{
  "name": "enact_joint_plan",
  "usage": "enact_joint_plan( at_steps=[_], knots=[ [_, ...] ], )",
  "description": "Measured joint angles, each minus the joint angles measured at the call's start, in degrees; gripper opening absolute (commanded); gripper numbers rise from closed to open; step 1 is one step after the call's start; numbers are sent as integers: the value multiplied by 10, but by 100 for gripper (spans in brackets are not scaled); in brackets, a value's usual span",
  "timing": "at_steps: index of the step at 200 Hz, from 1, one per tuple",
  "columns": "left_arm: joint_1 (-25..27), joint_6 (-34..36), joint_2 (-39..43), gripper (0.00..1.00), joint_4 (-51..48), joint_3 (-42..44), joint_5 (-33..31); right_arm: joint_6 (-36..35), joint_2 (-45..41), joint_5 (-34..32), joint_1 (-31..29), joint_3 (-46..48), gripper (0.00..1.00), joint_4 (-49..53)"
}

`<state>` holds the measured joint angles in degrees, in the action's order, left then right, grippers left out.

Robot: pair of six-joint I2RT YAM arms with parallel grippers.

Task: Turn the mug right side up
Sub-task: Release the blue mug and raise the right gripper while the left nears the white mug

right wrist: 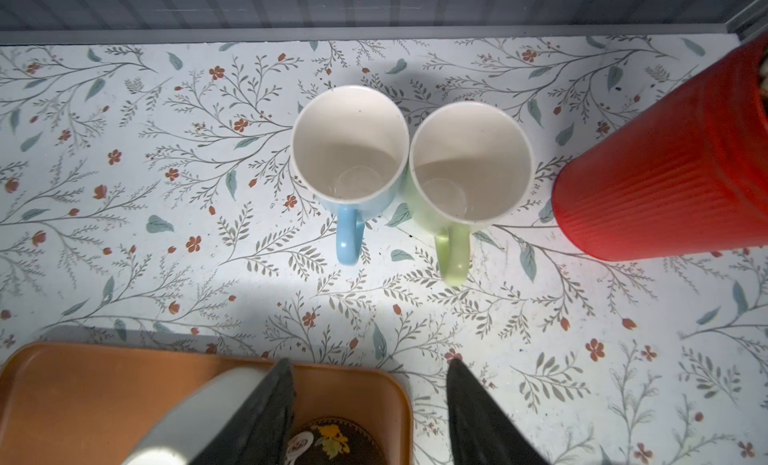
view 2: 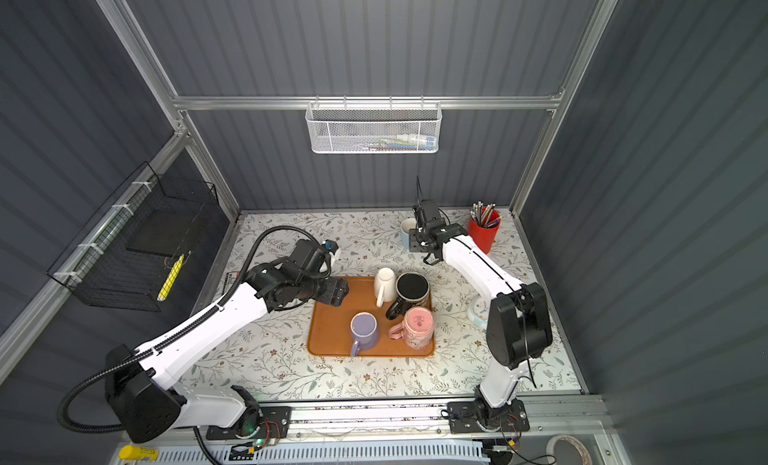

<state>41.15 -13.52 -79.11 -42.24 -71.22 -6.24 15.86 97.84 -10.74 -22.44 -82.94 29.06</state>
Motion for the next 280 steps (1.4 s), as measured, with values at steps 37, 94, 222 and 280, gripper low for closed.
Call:
enact_joint_plan(
  at_steps=[37, 94, 222, 280],
  knots=[
    [18, 3, -54, 77, -12, -36, -7, 0, -131, 38, 0, 146, 68, -66],
    [43, 2, -137, 74, -14, -75, -19, 30, -305, 85, 0, 311, 78, -167],
    [72, -13, -280, 75, 8, -170, -43, 99, -422, 92, 12, 450, 81, -253],
    [76, -37, -326, 74, 16, -191, -55, 108, -422, 89, 19, 462, 82, -268]
  ],
)
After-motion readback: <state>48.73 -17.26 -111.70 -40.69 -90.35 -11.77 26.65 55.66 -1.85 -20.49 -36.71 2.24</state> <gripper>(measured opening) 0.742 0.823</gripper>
